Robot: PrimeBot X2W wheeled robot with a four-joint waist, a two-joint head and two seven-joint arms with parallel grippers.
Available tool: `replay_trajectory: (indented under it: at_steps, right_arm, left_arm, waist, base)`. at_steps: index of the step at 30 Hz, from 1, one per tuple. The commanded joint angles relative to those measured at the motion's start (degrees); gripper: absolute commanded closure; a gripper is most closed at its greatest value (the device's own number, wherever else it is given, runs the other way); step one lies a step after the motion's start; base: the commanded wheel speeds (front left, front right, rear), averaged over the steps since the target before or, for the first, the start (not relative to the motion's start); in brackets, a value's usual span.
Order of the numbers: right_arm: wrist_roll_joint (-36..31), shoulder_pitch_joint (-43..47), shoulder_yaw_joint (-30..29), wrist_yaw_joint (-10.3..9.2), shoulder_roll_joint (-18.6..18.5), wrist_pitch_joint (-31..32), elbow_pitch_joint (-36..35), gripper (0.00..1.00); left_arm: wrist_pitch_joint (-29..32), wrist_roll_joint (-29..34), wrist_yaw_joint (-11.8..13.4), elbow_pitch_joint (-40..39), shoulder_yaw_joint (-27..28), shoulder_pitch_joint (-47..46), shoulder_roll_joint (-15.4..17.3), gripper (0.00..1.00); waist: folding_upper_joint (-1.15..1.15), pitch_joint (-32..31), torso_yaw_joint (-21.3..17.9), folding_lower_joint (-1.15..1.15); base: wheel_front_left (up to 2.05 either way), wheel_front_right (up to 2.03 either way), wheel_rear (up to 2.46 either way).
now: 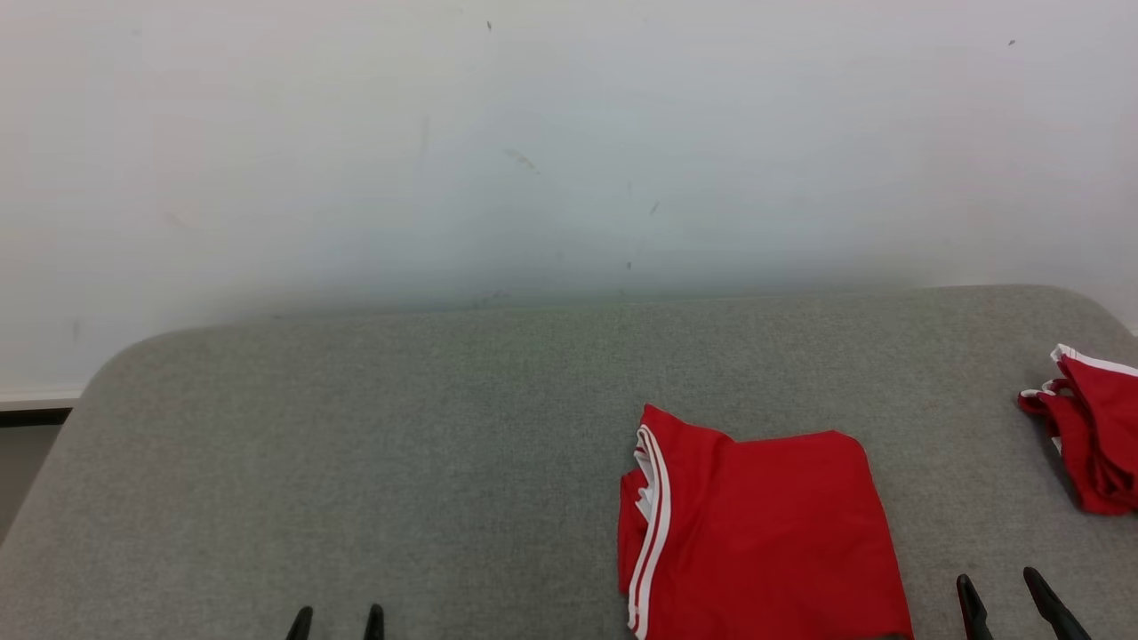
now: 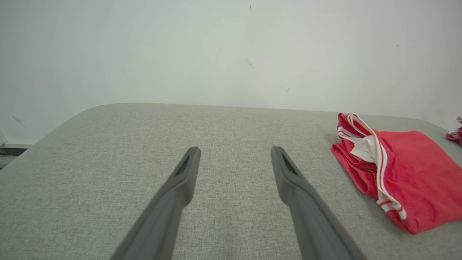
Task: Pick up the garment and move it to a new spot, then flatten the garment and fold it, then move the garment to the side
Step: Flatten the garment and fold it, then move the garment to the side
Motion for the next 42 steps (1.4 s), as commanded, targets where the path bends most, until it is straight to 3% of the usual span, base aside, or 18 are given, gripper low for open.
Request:
replay_trajectory:
  at_steps: [1,10,15,19,27,36,42]
  right_arm:
    - [0.65,0.54,-0.36,-0.13,-0.09,-0.22,-0.11,0.0]
    - [2.26,-0.49,-0.78,-0.13,0.26,-0.19,0.03,0.0]
    - [10.07,-2.82,0.01,-0.13,-1.28,1.19,0.34,0.0]
    - [17.5,-4.8,0.51,-0.13,-3.2,7.89,-0.38,0.0]
    - [28.43,-9.07,2.55,-0.13,-7.91,27.92,0.92,0.0]
    - [33.81,-14.87,1.37,-0.13,-7.36,38.51,7.97,0.0]
    - [33.99,-17.62,2.55,-0.14,-6.78,41.17,13.34,0.0]
  left_arm:
    - [-0.08,-0.13,0.19,0.07,0.12,0.56,0.18,0.0]
    - [-0.08,-0.21,0.3,-0.25,0.24,0.43,0.14,0.0]
    - [-0.08,-0.38,0.22,-0.52,-0.37,0.21,0.15,0.0]
    - [-0.08,-0.26,0.13,-0.37,-0.83,-0.24,0.16,0.0]
    - [-0.08,0.73,-0.5,-0.34,-1.53,-1.86,0.16,0.0]
    - [-0.08,1.23,-1.12,0.13,-1.93,-4.58,0.16,0.0]
    - [-0.07,0.83,-0.78,0.02,-2.5,-5.82,0.15,0.0]
  waist:
    - [0.0,0.03,0.08,0.0]
    - [0.0,0.58,0.5,0.0]
    - [0.0,1.5,0.95,0.0]
    - [0.0,2.46,1.82,0.0]
    - [0.0,5.45,4.7,0.0]
    - [0.0,10.05,8.81,0.0]
    - [0.0,11.83,10.74,0.0]
  base:
    - [0.0,0.0,0.0]
    - [0.0,0.0,0.0]
    - [0.0,0.0,0.0]
    - [0.0,0.0,0.0]
    - [0.0,0.0,0.0]
    - [0.0,0.0,0.0]
    - [0.0,0.0,0.0]
